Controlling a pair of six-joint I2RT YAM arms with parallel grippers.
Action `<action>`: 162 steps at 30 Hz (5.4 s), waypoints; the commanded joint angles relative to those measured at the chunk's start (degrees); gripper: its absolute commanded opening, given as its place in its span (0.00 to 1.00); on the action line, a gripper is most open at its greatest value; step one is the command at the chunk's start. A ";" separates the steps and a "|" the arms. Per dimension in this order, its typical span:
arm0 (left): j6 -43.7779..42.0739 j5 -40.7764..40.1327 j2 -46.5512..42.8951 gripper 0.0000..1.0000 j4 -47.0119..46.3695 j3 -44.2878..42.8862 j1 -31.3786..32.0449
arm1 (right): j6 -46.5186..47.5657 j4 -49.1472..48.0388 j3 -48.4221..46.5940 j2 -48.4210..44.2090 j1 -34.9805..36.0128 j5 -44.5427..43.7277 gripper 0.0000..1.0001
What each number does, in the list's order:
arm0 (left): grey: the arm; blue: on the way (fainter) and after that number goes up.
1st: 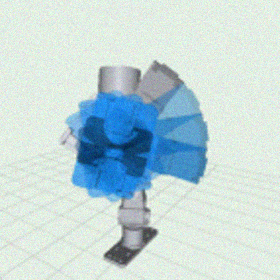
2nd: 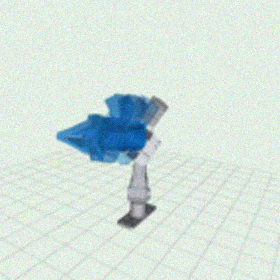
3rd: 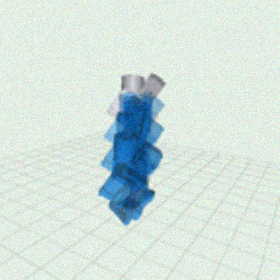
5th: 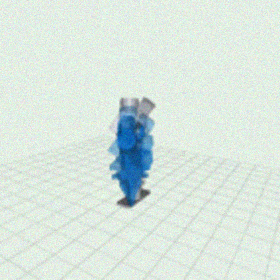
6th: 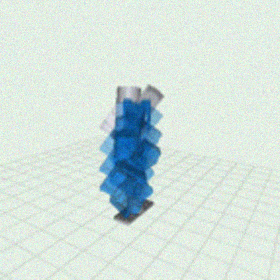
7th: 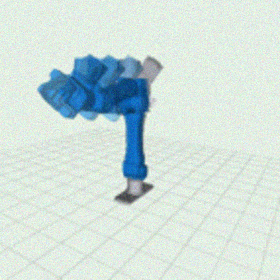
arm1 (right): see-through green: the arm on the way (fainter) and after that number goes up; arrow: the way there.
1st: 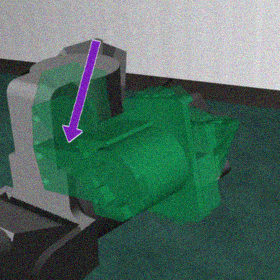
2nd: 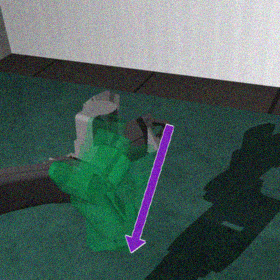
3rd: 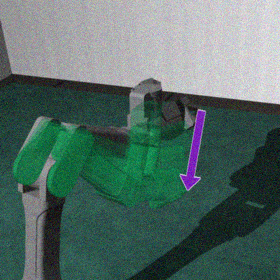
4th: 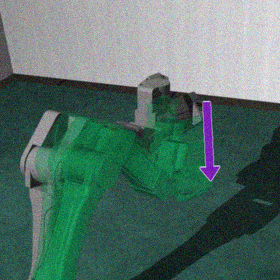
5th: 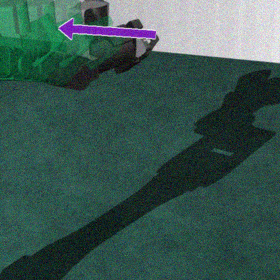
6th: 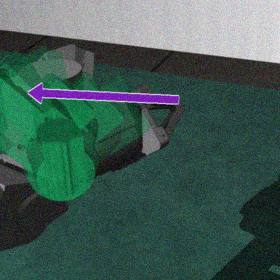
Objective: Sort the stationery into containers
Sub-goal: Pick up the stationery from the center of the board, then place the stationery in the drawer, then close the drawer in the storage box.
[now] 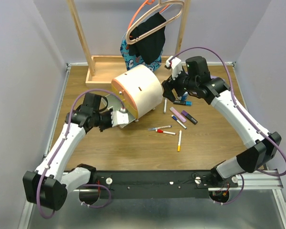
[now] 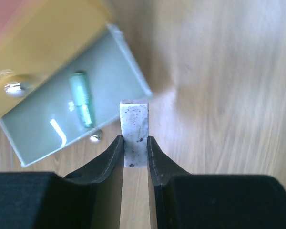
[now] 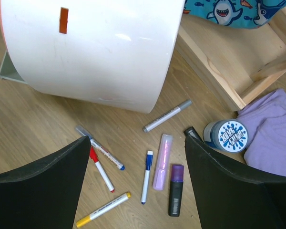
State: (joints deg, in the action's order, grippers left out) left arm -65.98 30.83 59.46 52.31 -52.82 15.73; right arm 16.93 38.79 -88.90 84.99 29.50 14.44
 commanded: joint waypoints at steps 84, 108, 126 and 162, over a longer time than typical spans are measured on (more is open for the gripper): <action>119.06 11.18 12.69 0.08 -67.87 27.42 -29.70 | -6.03 -2.49 -22.11 23.20 4.52 5.95 0.17; 121.43 10.74 21.83 0.09 -74.37 22.76 -24.96 | -6.03 -2.57 -18.15 22.24 5.92 6.66 0.14; 121.87 10.21 28.95 0.10 -75.43 16.70 -19.33 | -5.94 -2.57 -18.06 22.59 6.28 6.39 0.14; 131.84 19.35 26.31 0.61 -78.20 13.96 -20.74 | -4.36 -2.40 -16.48 21.71 6.36 3.32 0.14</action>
State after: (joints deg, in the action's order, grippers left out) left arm 54.81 45.15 82.98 -13.06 -43.18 -5.39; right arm 11.64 33.01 -107.28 106.26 35.20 20.01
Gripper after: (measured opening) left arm 0.628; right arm 0.137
